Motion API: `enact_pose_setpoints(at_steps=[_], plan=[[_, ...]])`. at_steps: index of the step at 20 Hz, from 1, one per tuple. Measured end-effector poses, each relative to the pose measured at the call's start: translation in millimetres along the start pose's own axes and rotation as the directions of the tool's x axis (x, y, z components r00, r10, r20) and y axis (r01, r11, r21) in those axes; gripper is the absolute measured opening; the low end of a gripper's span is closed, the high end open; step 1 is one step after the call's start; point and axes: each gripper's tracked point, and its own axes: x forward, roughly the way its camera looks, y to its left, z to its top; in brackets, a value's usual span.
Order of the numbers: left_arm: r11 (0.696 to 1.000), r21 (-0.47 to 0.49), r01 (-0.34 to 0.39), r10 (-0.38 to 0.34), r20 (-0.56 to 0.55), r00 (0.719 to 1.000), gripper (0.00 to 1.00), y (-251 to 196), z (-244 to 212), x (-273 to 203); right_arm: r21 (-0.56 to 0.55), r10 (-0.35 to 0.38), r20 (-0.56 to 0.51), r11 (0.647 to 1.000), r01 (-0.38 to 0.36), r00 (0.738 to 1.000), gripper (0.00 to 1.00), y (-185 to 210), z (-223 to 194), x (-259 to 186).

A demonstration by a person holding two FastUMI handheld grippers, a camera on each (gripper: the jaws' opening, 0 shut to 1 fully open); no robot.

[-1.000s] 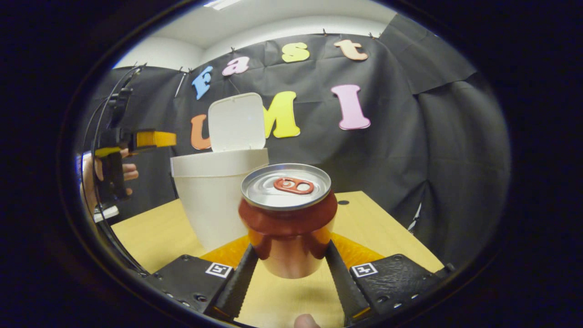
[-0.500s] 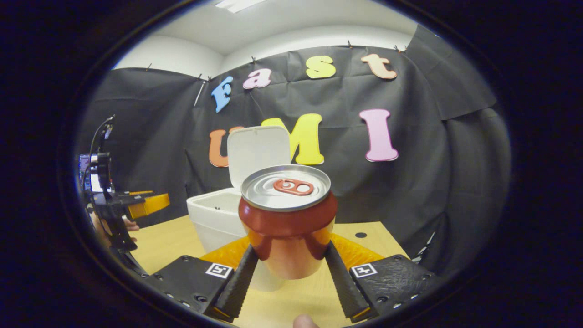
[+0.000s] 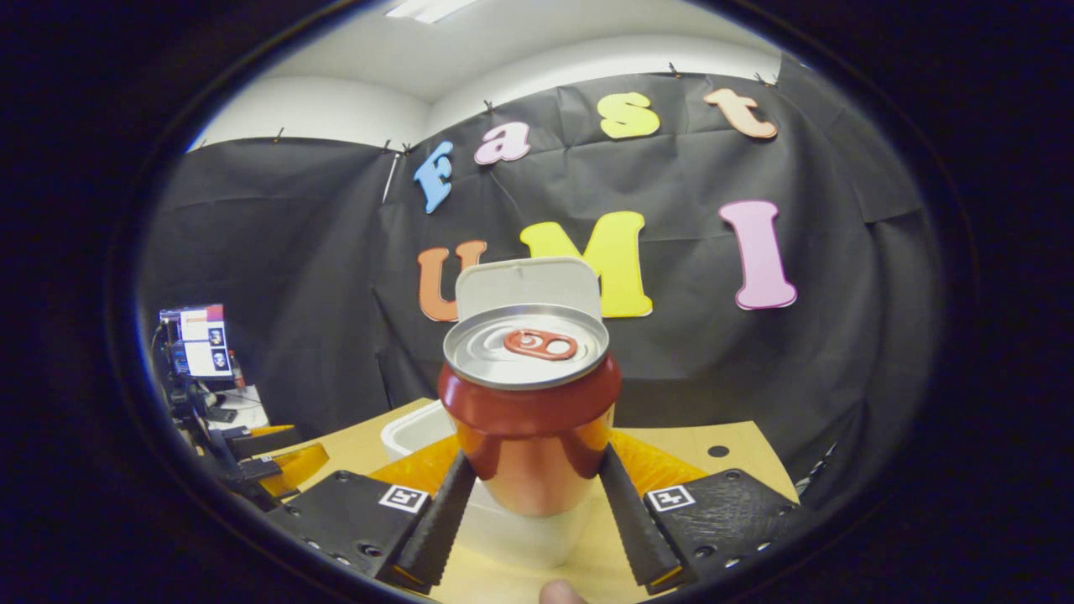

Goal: Press the lid of the desktop garbage bin to open it, pick up the crumpled paper on the desktop and throw it into the bin, then pick up the pop can on the desktop and drop it into the bin, and finally close the garbage bin lid.

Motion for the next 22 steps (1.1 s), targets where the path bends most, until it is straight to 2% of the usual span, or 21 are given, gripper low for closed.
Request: enact_pose_setpoints(at_steps=[5,14,22], plan=[[1.000,0.007,-0.008,0.008,0.003,1.000,1.00,7.9,-0.8,-4.5,-0.036,0.021,-0.008,0.999,-0.021,1.000,0.80,25.3,11.4,29.3],[1.000,0.029,-0.007,0.006,0.023,1.000,1.00,10.3,3.8,-14.5,-0.043,-0.014,-0.101,0.999,0.010,0.995,0.79,35.9,10.4,91.6],[0.999,0.047,0.004,-0.005,0.030,1.000,1.00,6.2,6.7,-14.4,-0.051,-0.051,-0.116,0.998,0.045,0.992,0.80,32.6,7.2,98.8]])
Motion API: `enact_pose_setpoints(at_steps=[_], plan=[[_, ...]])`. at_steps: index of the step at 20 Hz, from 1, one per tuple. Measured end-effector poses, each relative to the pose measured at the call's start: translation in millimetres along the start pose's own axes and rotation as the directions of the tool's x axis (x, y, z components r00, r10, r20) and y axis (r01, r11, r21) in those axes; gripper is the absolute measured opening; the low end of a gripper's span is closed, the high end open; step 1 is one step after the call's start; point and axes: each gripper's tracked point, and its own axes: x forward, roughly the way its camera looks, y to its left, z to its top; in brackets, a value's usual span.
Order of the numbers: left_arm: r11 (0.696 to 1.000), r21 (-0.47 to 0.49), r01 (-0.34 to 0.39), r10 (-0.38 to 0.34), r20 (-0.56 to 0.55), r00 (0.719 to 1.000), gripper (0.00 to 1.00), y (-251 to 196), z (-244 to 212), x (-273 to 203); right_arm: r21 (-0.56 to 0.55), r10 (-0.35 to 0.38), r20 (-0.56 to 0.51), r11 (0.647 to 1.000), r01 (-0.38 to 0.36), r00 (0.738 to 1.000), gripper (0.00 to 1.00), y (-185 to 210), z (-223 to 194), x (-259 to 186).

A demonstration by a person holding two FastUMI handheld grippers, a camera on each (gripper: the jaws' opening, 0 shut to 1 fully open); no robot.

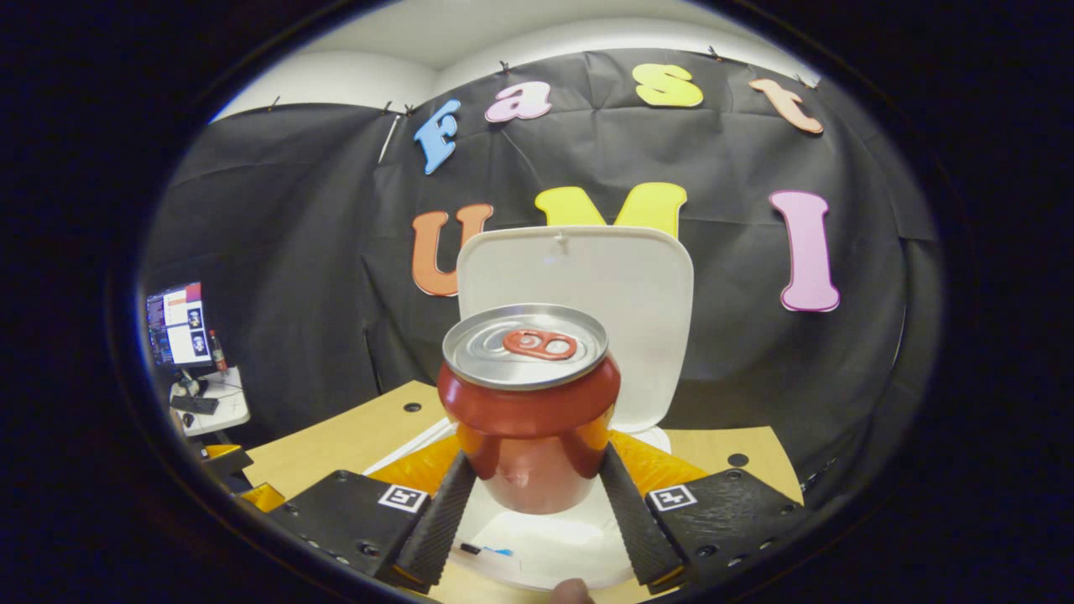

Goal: Press the lid of the desktop garbage bin to open it, pick up the crumpled paper on the desktop and throw it into the bin, then pick up the pop can on the desktop and drop it into the bin, and finally close the garbage bin lid.

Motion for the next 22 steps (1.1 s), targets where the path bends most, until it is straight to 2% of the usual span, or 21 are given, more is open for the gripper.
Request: enact_pose_setpoints(at_steps=[5,6,9,14,22], plan=[[1.000,-0.008,0.005,-0.005,-0.004,1.000,1.00,-5.0,-0.3,2.5,-0.015,-0.024,0.024,1.000,0.025,0.999,0.82,-3.2,6.9,-2.9],[1.000,-0.005,0.007,-0.007,-0.004,1.000,1.00,-3.9,-0.1,2.5,-0.014,-0.025,0.036,1.000,0.026,0.999,0.86,-3.7,10.8,-4.6],[1.000,0.000,0.014,-0.014,-0.002,1.000,1.00,-7.8,2.5,3.3,0.006,-0.020,0.096,1.000,0.019,0.995,0.89,-3.5,29.4,-11.1],[1.000,-0.001,0.018,-0.018,0.008,1.000,1.00,-11.4,10.3,4.3,0.013,-0.058,0.214,0.998,0.056,0.975,0.89,-11.0,77.9,-23.3],[1.000,-0.007,0.023,-0.022,0.033,0.999,1.00,-15.8,23.9,7.3,0.026,-0.132,0.285,0.991,0.130,0.950,0.88,-18.9,124.5,-11.7]])
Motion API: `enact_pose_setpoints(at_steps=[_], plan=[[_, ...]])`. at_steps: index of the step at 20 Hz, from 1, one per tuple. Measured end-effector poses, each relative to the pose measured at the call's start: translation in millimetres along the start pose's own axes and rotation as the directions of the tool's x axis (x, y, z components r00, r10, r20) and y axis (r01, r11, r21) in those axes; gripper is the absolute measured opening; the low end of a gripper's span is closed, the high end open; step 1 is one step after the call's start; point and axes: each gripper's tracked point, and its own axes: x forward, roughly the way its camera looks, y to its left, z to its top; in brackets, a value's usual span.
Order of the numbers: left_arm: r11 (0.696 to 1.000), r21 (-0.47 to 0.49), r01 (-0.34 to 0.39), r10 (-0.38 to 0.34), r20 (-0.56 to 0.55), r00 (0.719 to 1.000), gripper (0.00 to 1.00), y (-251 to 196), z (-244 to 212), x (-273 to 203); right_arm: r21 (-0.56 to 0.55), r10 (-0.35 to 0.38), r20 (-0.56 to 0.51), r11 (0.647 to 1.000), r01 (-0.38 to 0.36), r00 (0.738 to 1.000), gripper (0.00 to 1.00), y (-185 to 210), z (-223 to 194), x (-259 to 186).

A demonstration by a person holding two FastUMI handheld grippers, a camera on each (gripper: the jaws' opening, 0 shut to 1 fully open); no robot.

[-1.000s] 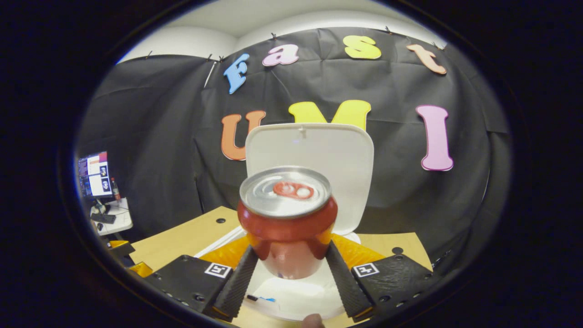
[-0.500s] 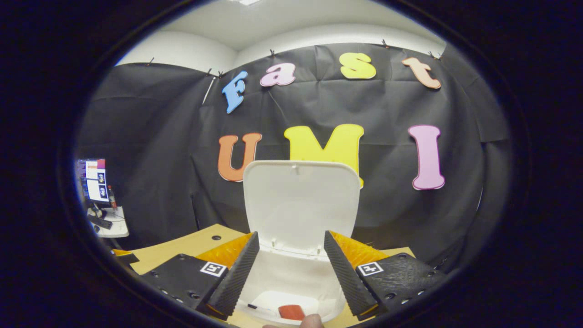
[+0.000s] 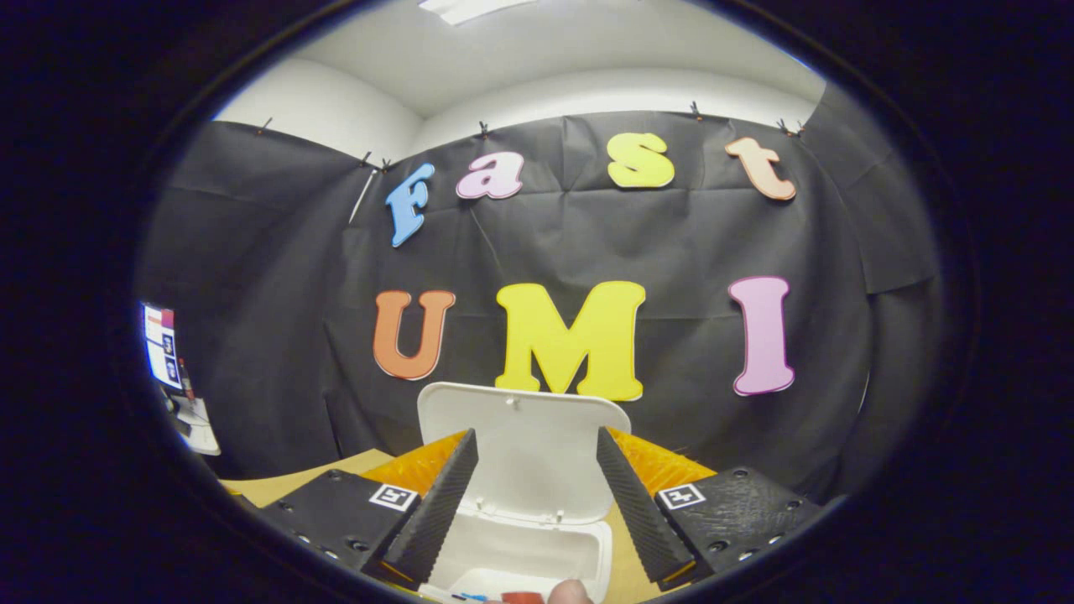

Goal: Press the lid of the desktop garbage bin to open it, pick up the crumpled paper on the desktop and throw it into the bin, then pick up the pop can on the desktop and drop it into the bin, and finally close the garbage bin lid.

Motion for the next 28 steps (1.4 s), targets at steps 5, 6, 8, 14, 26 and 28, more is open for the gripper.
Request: enact_pose_setpoints(at_steps=[5,6,8,14,26,28], plan=[[1.000,0.011,-0.009,0.009,0.004,1.000,1.00,3.6,-6.4,0.1,-0.031,-0.037,0.088,0.999,0.040,0.995,0.89,5.2,30.3,25.7],[1.000,0.011,-0.010,0.010,0.004,1.000,1.00,4.8,-7.6,0.2,-0.024,-0.043,0.102,0.999,0.046,0.994,0.90,5.7,34.8,29.8],[1.000,0.001,-0.011,0.011,0.008,1.000,1.00,9.8,-7.3,0.2,0.018,-0.043,0.107,0.999,0.041,0.993,0.92,10.0,39.2,39.4],[0.999,-0.020,-0.035,0.036,0.018,0.999,1.00,28.8,-10.6,0.9,0.011,-0.056,0.112,0.998,0.055,0.992,0.95,12.8,36.7,65.6],[0.998,-0.002,-0.056,0.056,0.013,0.998,1.00,38.7,-14.6,3.2,0.047,-0.054,0.075,0.998,0.051,0.996,0.92,11.2,26.5,75.2],[0.999,-0.001,-0.053,0.053,0.014,0.999,1.00,37.6,-13.7,1.2,0.039,-0.053,0.067,0.998,0.051,0.996,0.88,11.6,26.1,72.6]])
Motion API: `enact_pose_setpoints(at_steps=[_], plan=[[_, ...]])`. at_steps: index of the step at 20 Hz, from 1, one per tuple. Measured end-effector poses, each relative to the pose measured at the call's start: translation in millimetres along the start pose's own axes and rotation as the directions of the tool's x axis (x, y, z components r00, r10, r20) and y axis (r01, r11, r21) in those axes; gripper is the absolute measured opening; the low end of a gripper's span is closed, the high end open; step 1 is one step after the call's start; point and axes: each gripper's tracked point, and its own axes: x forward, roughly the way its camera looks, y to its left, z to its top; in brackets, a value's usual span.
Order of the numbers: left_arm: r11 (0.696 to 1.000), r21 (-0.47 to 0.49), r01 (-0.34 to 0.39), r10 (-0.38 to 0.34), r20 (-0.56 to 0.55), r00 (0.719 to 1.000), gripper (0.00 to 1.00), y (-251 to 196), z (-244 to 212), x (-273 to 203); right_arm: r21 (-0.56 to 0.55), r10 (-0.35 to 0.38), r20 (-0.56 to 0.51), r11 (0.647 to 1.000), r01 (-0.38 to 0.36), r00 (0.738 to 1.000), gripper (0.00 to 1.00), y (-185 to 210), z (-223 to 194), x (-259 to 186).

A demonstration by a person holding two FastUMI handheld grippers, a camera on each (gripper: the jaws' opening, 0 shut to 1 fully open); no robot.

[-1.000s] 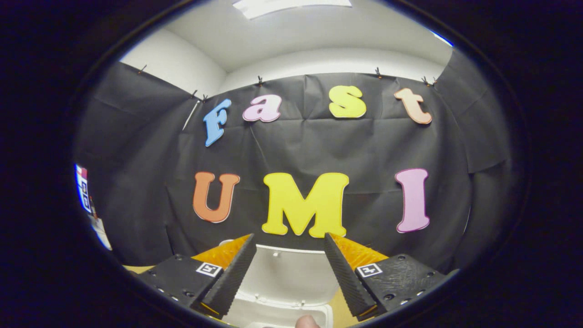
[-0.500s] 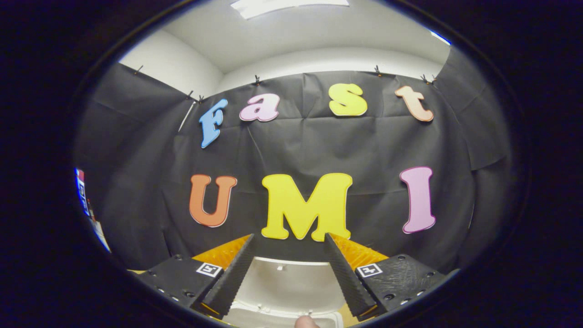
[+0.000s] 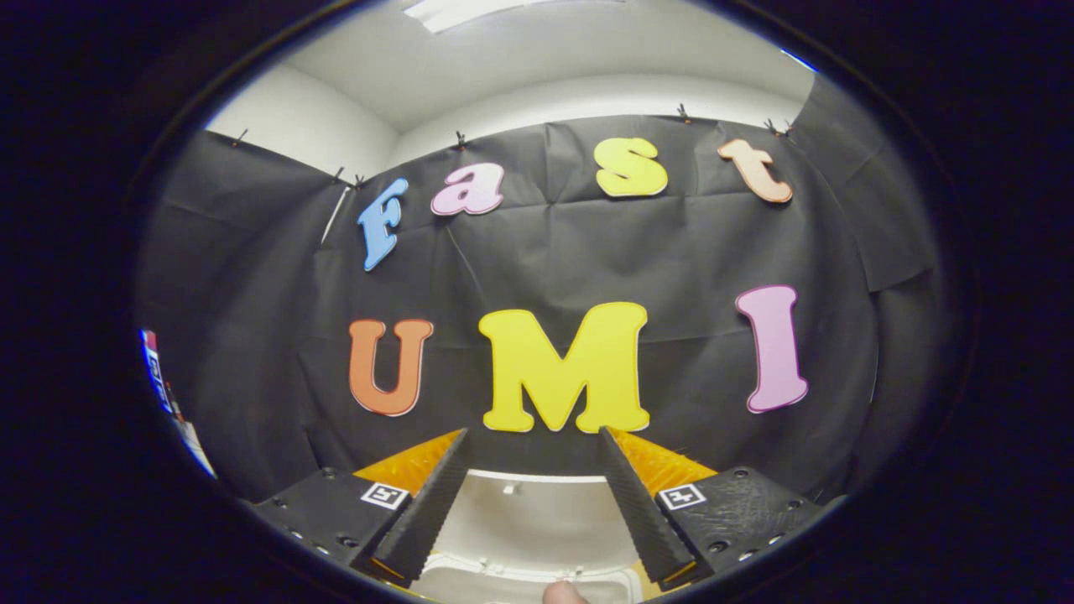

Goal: Press the lid of the desktop garbage bin to open it, pick up the crumpled paper on the desktop and throw it into the bin, then pick up the pop can on the desktop and drop it into the bin, and finally close the garbage bin lid.

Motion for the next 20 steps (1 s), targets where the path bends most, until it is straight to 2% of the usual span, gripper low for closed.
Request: enact_pose_setpoints(at_steps=[1,2,3,4,6,12,17,20], plan=[[1.000,0.001,0.000,0.000,0.000,1.000,1.00,-1.0,0.5,-0.3,-0.015,0.000,0.001,1.000,0.000,1.000,0.96,0.3,-0.5,-1.8],[1.000,0.002,0.000,0.000,0.001,1.000,1.00,-1.6,0.9,-1.0,-0.021,0.002,-0.001,1.000,-0.002,1.000,0.96,1.4,-0.1,-3.9],[1.000,0.003,0.000,0.000,0.001,1.000,1.00,-2.2,0.9,-2.3,-0.020,0.004,-0.006,1.000,-0.004,1.000,0.89,2.6,-2.1,-6.4],[1.000,0.002,0.001,-0.001,0.003,1.000,1.00,-4.7,2.3,-2.9,-0.017,0.009,-0.014,1.000,-0.009,1.000,0.92,3.9,-3.5,-10.0],[1.000,-0.004,0.008,-0.008,0.002,1.000,1.00,-8.6,1.6,-4.6,-0.015,0.017,-0.031,1.000,-0.017,0.999,0.89,6.2,-4.9,-18.1],[1.000,-0.006,0.022,-0.022,0.006,1.000,1.00,-19.6,3.2,-15.1,0.003,0.059,-0.110,0.998,-0.059,0.992,0.90,10.7,-16.8,-55.8],[0.998,-0.006,0.065,-0.064,0.015,0.998,1.00,-41.4,3.1,-23.1,-0.024,0.099,-0.171,0.994,-0.105,0.980,0.89,17.0,-42.1,-95.8],[0.997,-0.008,0.079,-0.079,0.007,0.997,1.00,-48.6,-0.7,-23.5,0.007,0.113,-0.205,0.993,-0.114,0.972,0.89,19.9,-61.4,-111.6]])
